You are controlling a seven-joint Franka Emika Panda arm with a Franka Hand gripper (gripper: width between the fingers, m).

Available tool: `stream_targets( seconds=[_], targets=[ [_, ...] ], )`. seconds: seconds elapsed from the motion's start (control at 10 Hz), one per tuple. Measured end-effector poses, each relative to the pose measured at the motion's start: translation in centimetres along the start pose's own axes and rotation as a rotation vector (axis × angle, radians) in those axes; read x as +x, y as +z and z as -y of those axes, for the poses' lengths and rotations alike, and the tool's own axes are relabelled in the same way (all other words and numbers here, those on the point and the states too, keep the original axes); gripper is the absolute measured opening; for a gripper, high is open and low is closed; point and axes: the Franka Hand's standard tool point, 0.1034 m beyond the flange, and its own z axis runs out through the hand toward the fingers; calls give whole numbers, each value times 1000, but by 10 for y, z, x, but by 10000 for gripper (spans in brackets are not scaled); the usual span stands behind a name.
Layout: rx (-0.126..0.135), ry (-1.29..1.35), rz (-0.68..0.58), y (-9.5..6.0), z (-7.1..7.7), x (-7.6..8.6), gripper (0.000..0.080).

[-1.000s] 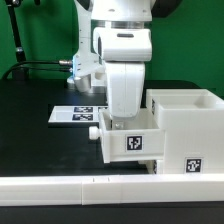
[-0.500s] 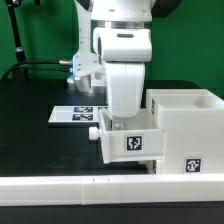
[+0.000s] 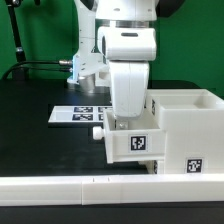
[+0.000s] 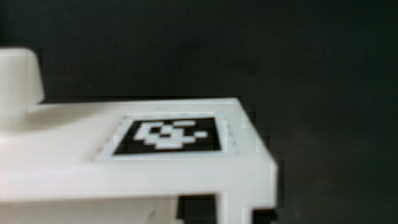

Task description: Assemble drawer

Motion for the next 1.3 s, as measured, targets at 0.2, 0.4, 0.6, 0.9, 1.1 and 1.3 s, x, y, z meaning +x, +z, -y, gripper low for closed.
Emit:
stream_targets(
  seconds=[0.2, 0.4, 0.6, 0.9, 1.1, 1.3],
  targets=[
    [15, 24, 3, 1, 2, 3, 42],
    [17, 11, 3, 2, 3, 5, 42],
    [4, -33, 6, 2, 3, 4, 44],
    [11, -32, 9, 1, 2, 1, 44],
    [11, -32, 9, 1, 2, 1, 44],
    [12, -31, 10, 0, 2, 1, 298]
  ],
)
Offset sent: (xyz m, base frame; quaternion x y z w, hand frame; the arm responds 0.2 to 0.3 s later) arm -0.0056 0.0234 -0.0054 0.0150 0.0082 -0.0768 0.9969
